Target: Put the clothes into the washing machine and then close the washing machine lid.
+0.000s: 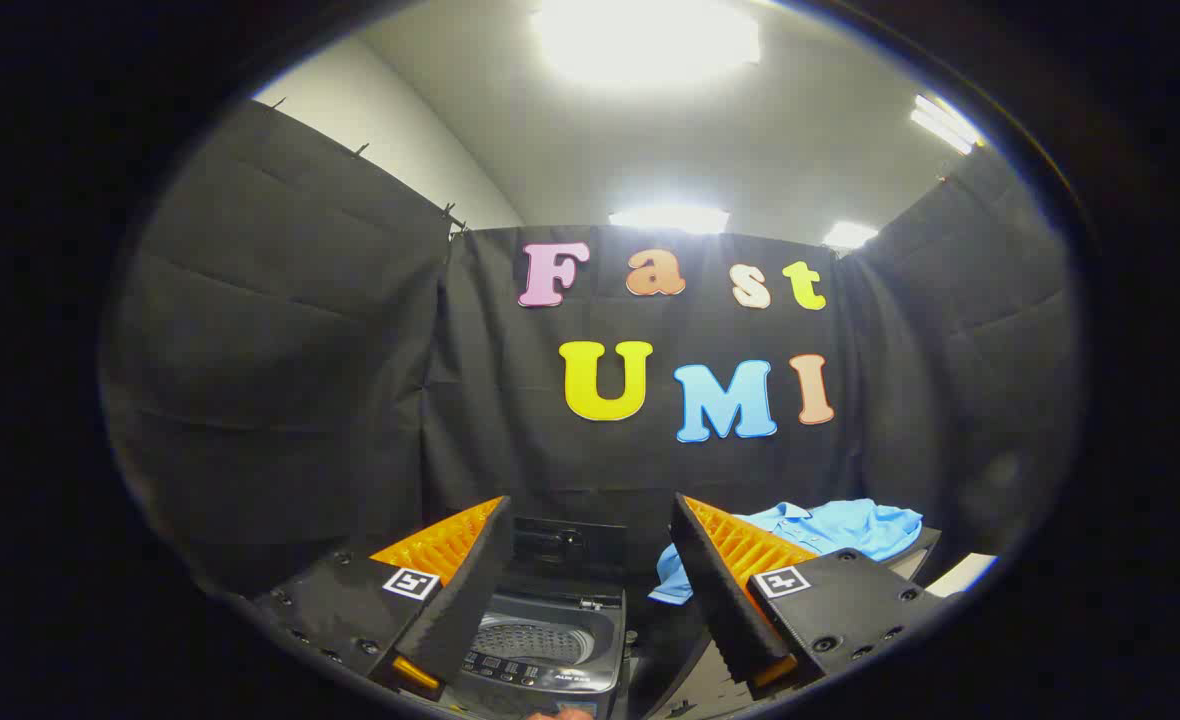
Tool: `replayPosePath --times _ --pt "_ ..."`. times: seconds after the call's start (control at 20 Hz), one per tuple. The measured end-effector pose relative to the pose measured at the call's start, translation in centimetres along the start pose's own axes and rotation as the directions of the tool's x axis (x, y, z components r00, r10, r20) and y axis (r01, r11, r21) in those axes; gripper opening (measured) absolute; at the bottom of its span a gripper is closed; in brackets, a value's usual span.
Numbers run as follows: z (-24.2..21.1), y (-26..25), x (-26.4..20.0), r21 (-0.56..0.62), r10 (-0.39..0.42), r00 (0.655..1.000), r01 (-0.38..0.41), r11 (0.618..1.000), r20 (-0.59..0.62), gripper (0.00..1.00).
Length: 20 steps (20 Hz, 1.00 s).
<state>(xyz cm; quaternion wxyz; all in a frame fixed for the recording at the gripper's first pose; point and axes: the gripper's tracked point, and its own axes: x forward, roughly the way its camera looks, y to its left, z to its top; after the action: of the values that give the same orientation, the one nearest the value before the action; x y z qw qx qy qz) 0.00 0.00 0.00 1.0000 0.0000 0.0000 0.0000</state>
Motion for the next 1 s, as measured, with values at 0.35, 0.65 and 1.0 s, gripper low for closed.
replayPosePath --times 0.35,0.65,1.0 --pt "-0.09 -0.35 0.11 0.006 -0.003 1.000 0.003 1.000 -0.003 0.98" --pt "0.12 -0.24 0.06 0.005 0.004 1.000 -0.004 1.000 -0.002 0.98" --pt "-0.02 -0.03 -0.28 -0.003 0.013 1.000 -0.013 1.000 -0.007 0.98"
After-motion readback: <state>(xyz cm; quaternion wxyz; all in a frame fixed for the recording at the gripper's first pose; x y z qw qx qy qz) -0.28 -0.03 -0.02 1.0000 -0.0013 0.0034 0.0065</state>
